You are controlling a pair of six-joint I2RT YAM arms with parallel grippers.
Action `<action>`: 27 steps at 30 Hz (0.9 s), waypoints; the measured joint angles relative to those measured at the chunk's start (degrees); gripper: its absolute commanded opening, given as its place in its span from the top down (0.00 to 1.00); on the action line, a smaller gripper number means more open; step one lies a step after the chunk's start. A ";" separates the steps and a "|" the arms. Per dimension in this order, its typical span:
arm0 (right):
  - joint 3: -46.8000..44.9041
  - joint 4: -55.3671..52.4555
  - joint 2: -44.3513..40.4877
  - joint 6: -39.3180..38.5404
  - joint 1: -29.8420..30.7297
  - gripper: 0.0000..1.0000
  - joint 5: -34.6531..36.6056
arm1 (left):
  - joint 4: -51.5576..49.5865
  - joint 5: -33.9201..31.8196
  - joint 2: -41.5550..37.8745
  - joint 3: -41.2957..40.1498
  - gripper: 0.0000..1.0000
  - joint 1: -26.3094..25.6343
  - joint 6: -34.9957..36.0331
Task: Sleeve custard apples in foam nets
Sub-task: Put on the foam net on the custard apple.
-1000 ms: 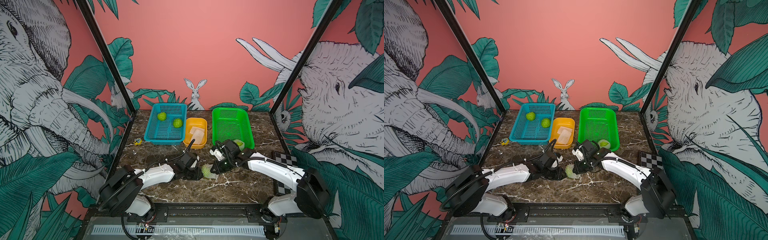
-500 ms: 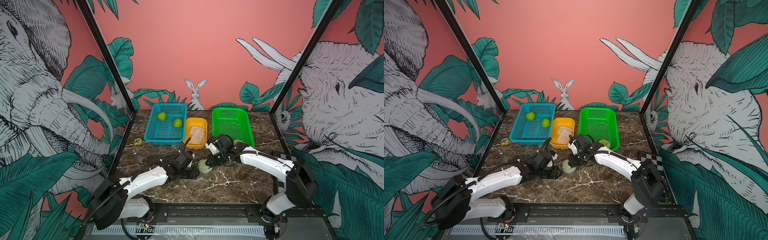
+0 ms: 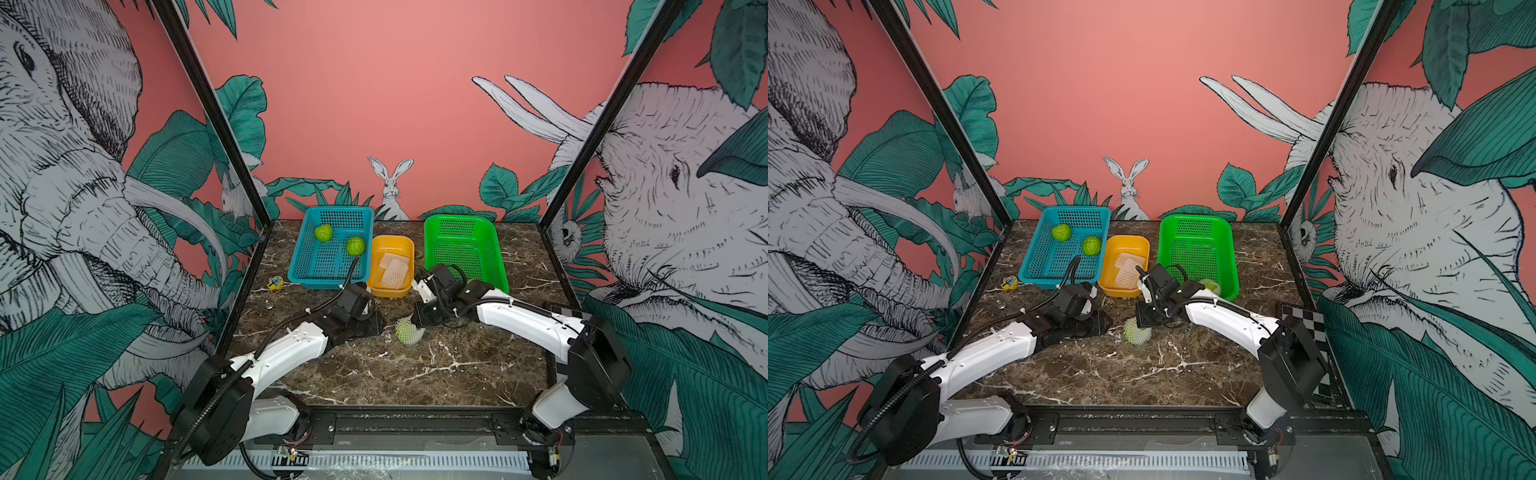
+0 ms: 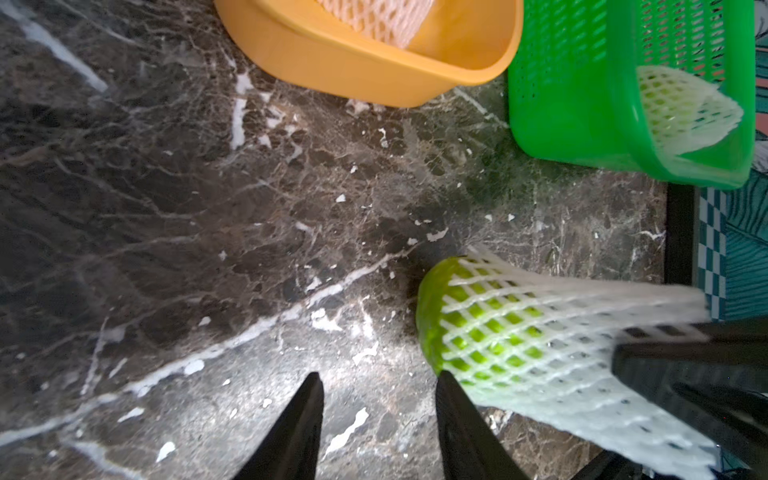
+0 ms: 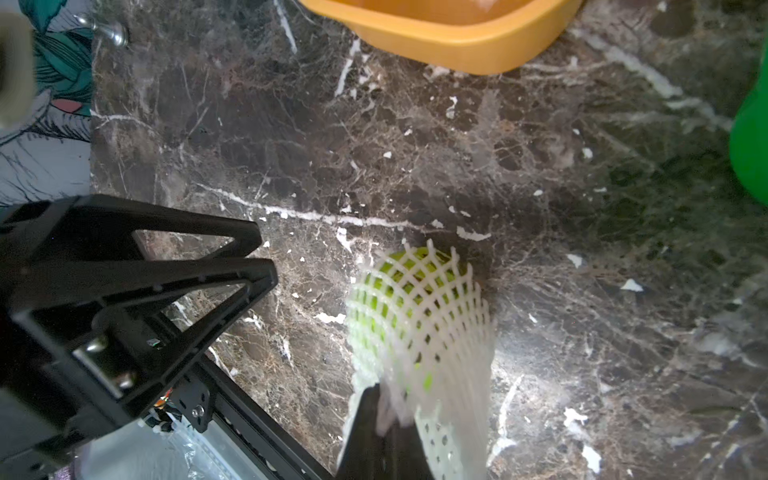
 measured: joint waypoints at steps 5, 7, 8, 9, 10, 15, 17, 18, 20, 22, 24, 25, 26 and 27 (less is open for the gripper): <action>3.48 -1.73 4.52 -0.15 1.64 1.00 1.57 | 0.63 -0.55 -0.09 0.00 0.53 0.02 -0.04; 5.09 -2.32 6.03 -0.17 2.58 1.00 2.16 | 0.61 -1.07 -0.57 -0.11 0.53 0.07 -0.02; 5.84 -2.47 6.71 -0.17 2.95 1.00 2.34 | 0.55 -1.25 -1.03 -0.24 0.52 0.11 -0.02; 6.40 -2.56 7.28 -0.17 3.23 1.00 2.45 | 0.50 -1.49 -1.60 -0.46 0.52 0.20 -0.02; 6.73 -2.60 7.65 -0.17 3.48 1.00 2.58 | 0.39 -1.62 -2.08 -0.63 0.52 0.33 -0.02; 8.52 -3.56 8.04 -0.13 3.89 0.86 3.37 | -0.59 -3.04 -4.94 -0.92 0.45 0.85 0.28; 8.70 -3.69 7.69 -0.13 3.89 0.77 3.54 | -1.01 -3.56 -5.64 -0.85 0.43 0.90 0.66; 8.63 -4.00 7.30 -0.13 3.89 0.73 3.61 | -1.18 -3.67 -5.81 -0.72 0.42 0.90 0.98; 8.33 -4.42 6.16 -0.07 3.87 0.65 3.52 | -1.77 -3.69 -5.84 0.04 0.40 0.90 1.68; 7.39 -4.63 4.26 0.22 3.87 0.60 3.37 | -2.43 -3.63 -5.86 1.38 0.39 0.90 2.32; 6.40 -4.98 2.08 0.42 3.82 0.57 3.19 | -2.64 -3.50 -5.90 2.91 0.37 0.90 2.89; 5.84 -5.03 0.83 0.68 3.76 0.57 3.15 | -2.67 -3.43 -5.92 3.76 0.36 0.90 3.17; 5.16 -5.07 -0.42 0.81 3.63 0.57 3.06 | -2.67 -3.23 -5.97 4.52 0.34 0.90 3.39; 4.52 -5.16 -1.57 0.94 3.50 0.57 2.89 | -2.67 -3.02 -5.99 5.16 0.30 0.87 3.63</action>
